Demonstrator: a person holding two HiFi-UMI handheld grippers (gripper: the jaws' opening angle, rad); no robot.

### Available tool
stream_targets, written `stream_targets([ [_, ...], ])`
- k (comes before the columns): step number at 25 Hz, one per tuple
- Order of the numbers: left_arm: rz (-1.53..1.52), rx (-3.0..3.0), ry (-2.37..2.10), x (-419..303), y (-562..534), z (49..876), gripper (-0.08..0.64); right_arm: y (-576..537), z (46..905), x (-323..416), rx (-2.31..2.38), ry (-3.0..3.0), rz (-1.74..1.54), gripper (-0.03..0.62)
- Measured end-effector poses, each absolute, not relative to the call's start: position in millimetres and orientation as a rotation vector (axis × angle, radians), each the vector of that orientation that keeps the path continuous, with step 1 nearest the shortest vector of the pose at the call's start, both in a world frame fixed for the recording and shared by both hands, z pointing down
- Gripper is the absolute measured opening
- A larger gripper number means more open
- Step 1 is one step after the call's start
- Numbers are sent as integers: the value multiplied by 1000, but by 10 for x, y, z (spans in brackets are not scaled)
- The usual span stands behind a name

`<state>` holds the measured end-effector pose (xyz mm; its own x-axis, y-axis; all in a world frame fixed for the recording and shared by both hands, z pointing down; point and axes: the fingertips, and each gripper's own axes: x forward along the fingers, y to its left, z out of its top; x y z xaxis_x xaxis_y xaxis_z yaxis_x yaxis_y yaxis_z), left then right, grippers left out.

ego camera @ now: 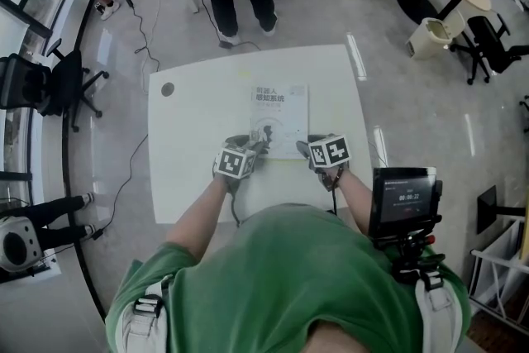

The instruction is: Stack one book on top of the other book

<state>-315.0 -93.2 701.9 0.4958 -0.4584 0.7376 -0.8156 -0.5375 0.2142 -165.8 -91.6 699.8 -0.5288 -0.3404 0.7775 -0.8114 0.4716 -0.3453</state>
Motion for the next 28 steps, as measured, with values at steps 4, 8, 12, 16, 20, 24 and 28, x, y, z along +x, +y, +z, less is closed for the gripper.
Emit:
stream_targets([
  [4,920,2224,-1146,-3295,-976,6975,179,-912,7021,-1610,965,-2070,940,168],
  [8,893,2233,-1125,-3281,-951,6998,166,-894,7044,-1606,965,-2071,909,135],
  [12,902,2241,-1124,-3246,-972,6985,120,-913,7044,-1619,972,-2068,906,124],
  [16,903,2235,-1122,-3233,-972,6999,117,-909,7053,-1609,973,-2063,907,124],
  [20,908,2236,-1132,-3232,-964,7006,115,-885,7069,-1612,969,-2063,906,124],
  [24,903,2236,-1145,-3243,-957,7011,115,-882,7071,-1617,974,-2062,903,124],
  [28,903,2233,-1154,-3238,-977,7016,115,-909,7069,-1613,977,-2060,889,124],
])
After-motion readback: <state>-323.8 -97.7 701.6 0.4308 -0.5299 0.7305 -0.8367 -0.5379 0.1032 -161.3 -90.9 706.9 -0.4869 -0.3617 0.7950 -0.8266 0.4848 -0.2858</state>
